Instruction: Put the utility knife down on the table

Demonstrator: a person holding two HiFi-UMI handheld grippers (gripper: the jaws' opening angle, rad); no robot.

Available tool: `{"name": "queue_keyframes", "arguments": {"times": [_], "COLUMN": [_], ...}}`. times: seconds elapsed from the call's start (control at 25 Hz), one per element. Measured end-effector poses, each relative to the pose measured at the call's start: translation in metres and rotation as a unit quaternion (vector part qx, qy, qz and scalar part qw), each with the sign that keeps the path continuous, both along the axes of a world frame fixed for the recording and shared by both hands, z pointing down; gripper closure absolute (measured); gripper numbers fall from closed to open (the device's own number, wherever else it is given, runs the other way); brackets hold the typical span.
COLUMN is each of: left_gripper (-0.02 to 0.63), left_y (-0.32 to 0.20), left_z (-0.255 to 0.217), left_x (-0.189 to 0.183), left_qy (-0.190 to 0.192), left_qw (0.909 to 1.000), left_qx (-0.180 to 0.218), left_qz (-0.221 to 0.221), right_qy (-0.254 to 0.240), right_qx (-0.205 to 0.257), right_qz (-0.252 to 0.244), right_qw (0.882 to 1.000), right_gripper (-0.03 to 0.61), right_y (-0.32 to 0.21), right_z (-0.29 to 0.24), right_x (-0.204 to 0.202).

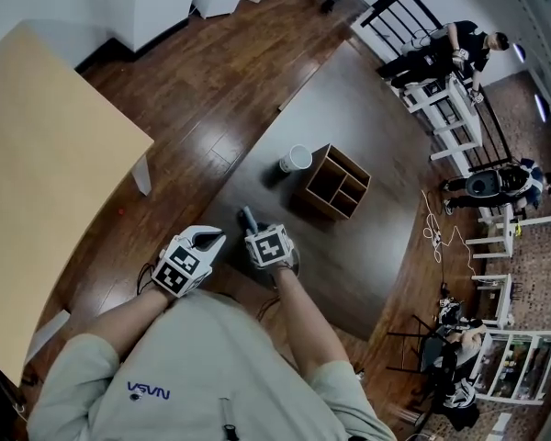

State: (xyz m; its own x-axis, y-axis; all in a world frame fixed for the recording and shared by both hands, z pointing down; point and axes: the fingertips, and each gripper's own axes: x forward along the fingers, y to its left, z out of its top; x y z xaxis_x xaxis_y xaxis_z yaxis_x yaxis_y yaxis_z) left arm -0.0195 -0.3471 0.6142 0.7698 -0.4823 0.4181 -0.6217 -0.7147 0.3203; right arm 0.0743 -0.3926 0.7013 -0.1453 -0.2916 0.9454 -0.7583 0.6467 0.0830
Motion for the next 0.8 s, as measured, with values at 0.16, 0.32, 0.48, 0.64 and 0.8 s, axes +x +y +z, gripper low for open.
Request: {"name": "queue_keyframes", "arguments": {"times": [0.16, 0.32, 0.48, 0.64, 0.8], "left_gripper": [0.612, 0.612, 0.612, 0.612, 0.612], "left_y": [-0.001, 0.005, 0.011, 0.018, 0.023], "left_z": [-0.003, -0.003, -0.003, -0.006, -0.009], "left_x": [0.003, 0.005, 0.006, 0.007, 0.012], "left_qy": [0.008, 0.011, 0.013, 0.017, 0.020], "left_qw": [1.0000, 0.9999, 0.9999, 0.9998, 0.9997], "left_qx": [0.002, 0.000, -0.004, -0.003, -0.001], "left_qz": [-0.001, 0.001, -0.001, -0.009, -0.015], "right_qy": [0.001, -0.006, -0.024, -0.055, -0.093], "right_qx": [0.000, 0.006, 0.020, 0.066, 0.110], "right_qz": [-0.003, 0.000, 0.005, 0.014, 0.046], "right_qw": [1.000, 1.000, 1.000, 0.996, 0.988], "right_gripper": [0.449, 0.443, 0.442, 0.442, 0.457], "right_y": [0.007, 0.015, 0.022, 0.025, 0.032], "right_z": [-0.002, -0.008, -0.018, -0.036, -0.061], "right_x": [0.002, 0.001, -0.004, -0.008, -0.006]}}
